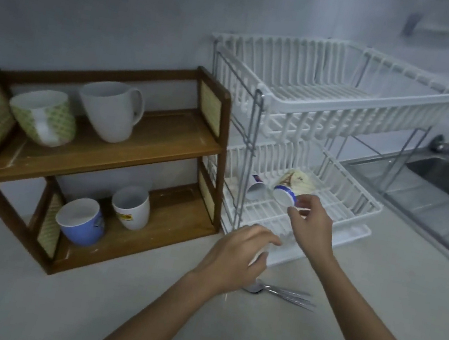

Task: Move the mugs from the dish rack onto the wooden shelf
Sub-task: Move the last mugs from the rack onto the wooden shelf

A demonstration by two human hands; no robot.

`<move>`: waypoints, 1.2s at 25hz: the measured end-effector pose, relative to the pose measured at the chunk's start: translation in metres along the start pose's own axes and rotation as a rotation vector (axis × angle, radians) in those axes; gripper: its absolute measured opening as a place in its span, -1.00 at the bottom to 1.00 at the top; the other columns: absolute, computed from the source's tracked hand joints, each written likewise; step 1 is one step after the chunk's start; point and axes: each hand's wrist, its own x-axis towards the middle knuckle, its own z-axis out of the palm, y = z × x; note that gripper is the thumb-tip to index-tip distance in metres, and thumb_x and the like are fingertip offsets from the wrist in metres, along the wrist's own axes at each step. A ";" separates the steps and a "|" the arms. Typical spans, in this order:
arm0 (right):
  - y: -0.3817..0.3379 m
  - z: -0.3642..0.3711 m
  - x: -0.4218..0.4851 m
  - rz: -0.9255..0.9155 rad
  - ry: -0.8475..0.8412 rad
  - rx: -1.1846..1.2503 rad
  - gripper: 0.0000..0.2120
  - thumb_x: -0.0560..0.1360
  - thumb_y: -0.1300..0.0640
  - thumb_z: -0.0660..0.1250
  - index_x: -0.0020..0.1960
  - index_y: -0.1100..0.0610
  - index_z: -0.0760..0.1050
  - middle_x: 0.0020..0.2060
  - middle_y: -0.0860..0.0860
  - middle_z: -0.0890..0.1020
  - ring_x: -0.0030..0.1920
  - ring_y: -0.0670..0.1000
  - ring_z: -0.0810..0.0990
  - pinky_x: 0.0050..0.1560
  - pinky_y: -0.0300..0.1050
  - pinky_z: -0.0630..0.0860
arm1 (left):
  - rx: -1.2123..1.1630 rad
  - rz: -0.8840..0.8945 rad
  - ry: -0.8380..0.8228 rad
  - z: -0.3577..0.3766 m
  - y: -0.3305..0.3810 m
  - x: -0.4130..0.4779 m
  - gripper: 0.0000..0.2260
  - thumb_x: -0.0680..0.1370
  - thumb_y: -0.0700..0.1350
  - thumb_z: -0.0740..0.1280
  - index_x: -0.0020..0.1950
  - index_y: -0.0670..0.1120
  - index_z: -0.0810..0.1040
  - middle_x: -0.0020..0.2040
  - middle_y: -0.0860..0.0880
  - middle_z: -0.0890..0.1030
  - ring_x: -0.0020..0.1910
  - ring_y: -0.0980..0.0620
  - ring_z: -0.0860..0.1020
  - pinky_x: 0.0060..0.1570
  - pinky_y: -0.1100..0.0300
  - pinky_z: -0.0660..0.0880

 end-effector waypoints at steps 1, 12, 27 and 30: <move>0.009 -0.002 0.022 0.067 -0.030 -0.029 -0.69 0.45 0.10 0.37 0.16 0.13 0.47 0.06 0.10 0.62 -0.02 0.08 0.58 -0.08 -0.13 0.37 | -0.026 -0.061 -0.019 0.011 0.002 0.017 -0.71 0.50 -0.21 0.28 0.22 -0.06 0.54 0.17 0.00 0.56 0.14 0.07 0.50 0.12 0.25 0.43; 0.055 0.037 0.150 0.587 -0.297 0.154 -0.09 0.39 -0.21 0.38 0.48 0.24 0.03 0.31 0.26 0.45 0.24 0.27 0.48 0.16 0.14 0.52 | 0.147 -1.132 0.240 0.074 -0.090 0.172 -0.56 0.52 -0.02 0.28 0.36 -0.12 0.38 0.31 -0.20 0.46 0.24 -0.21 0.46 0.18 -0.01 0.47; 0.056 0.048 0.130 0.658 -0.127 0.342 -0.11 0.10 -0.27 0.49 0.26 0.12 0.25 -0.25 -0.07 0.42 -0.27 -0.01 0.44 -0.25 -0.11 0.35 | -0.087 -1.352 0.519 0.093 -0.116 0.174 -0.43 0.39 0.01 0.44 0.33 -0.10 0.34 0.17 -0.18 0.55 0.02 -0.16 0.58 0.00 0.02 0.55; 0.050 0.027 0.114 0.536 -0.083 0.338 -0.11 0.09 -0.28 0.49 0.27 0.06 0.26 -0.11 -0.01 0.51 -0.15 0.06 0.50 -0.23 -0.11 0.37 | -0.040 -1.219 0.548 0.079 -0.093 0.166 -0.50 0.36 0.02 0.47 0.23 -0.07 0.41 0.13 -0.12 0.58 0.05 -0.14 0.58 0.00 0.03 0.54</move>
